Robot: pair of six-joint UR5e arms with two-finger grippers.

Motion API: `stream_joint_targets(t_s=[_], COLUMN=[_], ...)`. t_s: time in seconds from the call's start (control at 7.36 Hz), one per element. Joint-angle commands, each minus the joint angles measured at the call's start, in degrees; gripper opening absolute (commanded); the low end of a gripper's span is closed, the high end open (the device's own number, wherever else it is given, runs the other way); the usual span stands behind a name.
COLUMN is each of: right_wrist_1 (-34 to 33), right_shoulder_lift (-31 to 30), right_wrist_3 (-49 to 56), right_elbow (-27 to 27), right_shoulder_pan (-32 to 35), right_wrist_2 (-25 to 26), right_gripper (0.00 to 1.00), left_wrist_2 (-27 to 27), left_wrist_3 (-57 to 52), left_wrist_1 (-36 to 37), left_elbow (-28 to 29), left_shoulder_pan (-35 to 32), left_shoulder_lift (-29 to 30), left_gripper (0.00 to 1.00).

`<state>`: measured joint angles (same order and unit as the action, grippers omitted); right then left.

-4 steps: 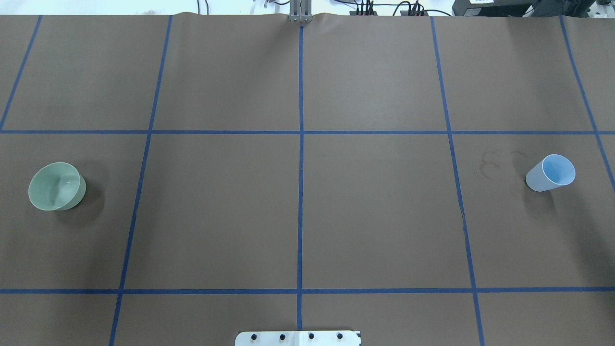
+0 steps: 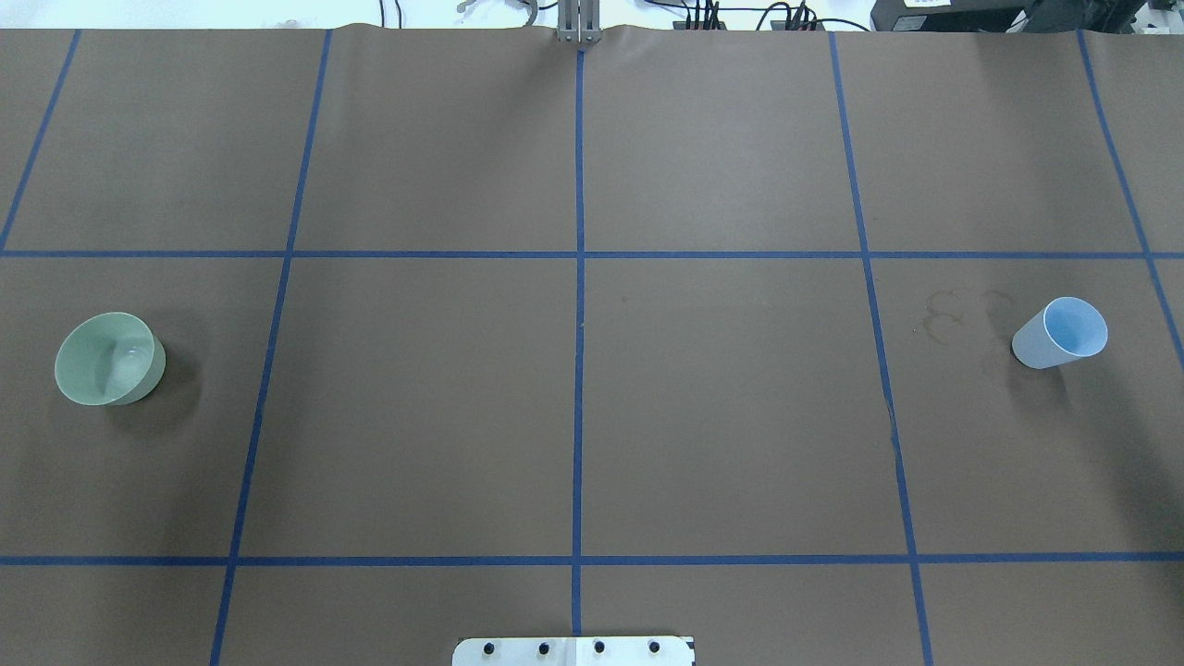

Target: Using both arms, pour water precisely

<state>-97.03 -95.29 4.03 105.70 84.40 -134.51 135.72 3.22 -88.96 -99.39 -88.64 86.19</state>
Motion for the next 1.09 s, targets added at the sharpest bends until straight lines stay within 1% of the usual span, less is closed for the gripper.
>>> stream_joint_targets(t_s=[0.0,0.41,0.68,0.95], right_wrist_1=[0.0,-0.1,-0.4,0.1], right_shoulder_lift=[-0.3,0.3,0.3,-0.4], right_wrist_3=[-0.1,-0.6,-0.6,-0.1], right_elbow=[-0.1,-0.2,-0.2,-0.1], right_shoulder_pan=[0.2,0.2,0.2,0.2], right_wrist_2=[-1.2,-1.4,-2.8,-2.4], right_gripper=[1.00,1.00,1.00,1.00], left_wrist_2=[0.3,0.3,0.2,0.3], left_wrist_3=[0.1,0.2,0.1,0.0], left_wrist_1=[-0.3,-0.3,-0.3,-0.4], left_elbow=[-0.9,-1.9,-1.9,-1.7], left_shoulder_pan=[-0.1,-0.1,-0.1,0.0], left_shoulder_lift=[-1.0,-1.9,-1.9,-1.9], left_gripper=[1.00,1.00,1.00,1.00])
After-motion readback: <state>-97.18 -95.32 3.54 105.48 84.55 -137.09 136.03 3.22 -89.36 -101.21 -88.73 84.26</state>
